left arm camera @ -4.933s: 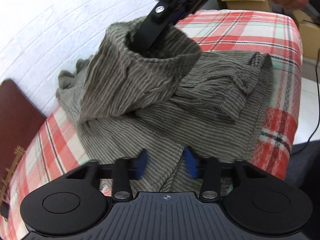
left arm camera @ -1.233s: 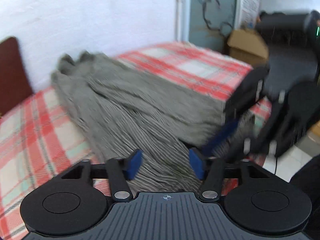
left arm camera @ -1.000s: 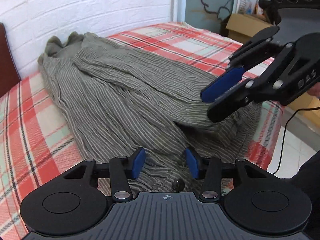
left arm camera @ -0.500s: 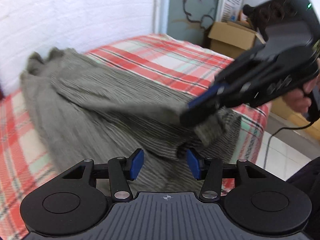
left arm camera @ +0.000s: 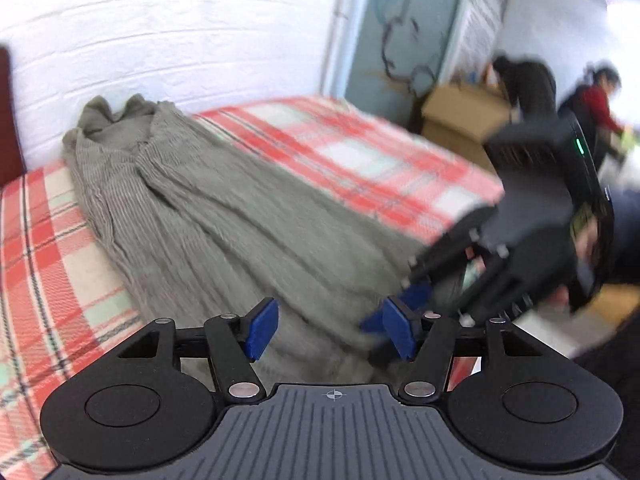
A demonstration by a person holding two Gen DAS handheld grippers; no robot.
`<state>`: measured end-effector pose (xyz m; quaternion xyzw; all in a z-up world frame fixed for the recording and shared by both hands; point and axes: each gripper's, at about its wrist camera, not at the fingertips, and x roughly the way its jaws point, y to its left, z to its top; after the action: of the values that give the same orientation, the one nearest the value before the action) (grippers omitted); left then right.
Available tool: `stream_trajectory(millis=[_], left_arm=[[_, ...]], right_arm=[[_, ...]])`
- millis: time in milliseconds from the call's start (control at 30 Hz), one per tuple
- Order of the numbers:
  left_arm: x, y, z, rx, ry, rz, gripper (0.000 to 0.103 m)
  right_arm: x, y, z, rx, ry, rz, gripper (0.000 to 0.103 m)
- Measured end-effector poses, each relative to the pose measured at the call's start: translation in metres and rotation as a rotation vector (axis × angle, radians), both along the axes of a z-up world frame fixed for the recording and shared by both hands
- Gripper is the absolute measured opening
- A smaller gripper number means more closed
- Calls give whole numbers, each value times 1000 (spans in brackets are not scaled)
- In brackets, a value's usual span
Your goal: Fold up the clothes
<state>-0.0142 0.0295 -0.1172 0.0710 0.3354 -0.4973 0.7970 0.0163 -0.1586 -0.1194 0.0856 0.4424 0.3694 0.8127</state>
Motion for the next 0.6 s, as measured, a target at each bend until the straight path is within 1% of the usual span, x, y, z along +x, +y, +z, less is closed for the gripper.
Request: stream_trajectory(millis=[67, 100, 167, 233, 267, 300, 333, 400, 467, 500, 533, 567, 600], left_arm=[[10, -12, -3, -38, 38, -3, 70], [14, -19, -6, -52, 57, -5, 66], [22, -33, -14, -72, 100, -13, 65], [27, -44, -27, -39, 134, -20, 66], [29, -49, -35, -7, 148, -21, 68], [29, -53, -45, 34, 155, -20, 68], [27, -54, -53, 54, 143, -20, 68], [20, -53, -57, 43, 93, -24, 68], [18, -50, -49, 44, 97, -3, 68], [17, -45, -41, 35, 109, 13, 68], [15, -37, -32, 19, 96, 36, 69], [11, -25, -22, -4, 59, 65, 73], [7, -12, -15, -15, 20, 107, 81]], right_arm=[[-6, -17, 11, 43, -33, -56, 29], [-9, -24, 16, 48, -55, -88, 29], [-12, -36, 17, 22, -67, -142, 29], [-13, -40, 7, -11, -50, -166, 29], [-13, -42, 2, -24, -43, -177, 29], [-14, -46, 3, -14, -44, -187, 29], [-15, -50, 4, -3, -45, -197, 29], [-16, -59, 5, 18, -48, -217, 28], [-17, -67, 7, 40, -50, -236, 29], [-18, -71, 8, 50, -52, -246, 29], [-19, -75, 9, 61, -53, -256, 29], [-19, -80, 10, 72, -54, -266, 29], [-20, -84, 10, 82, -55, -275, 31]])
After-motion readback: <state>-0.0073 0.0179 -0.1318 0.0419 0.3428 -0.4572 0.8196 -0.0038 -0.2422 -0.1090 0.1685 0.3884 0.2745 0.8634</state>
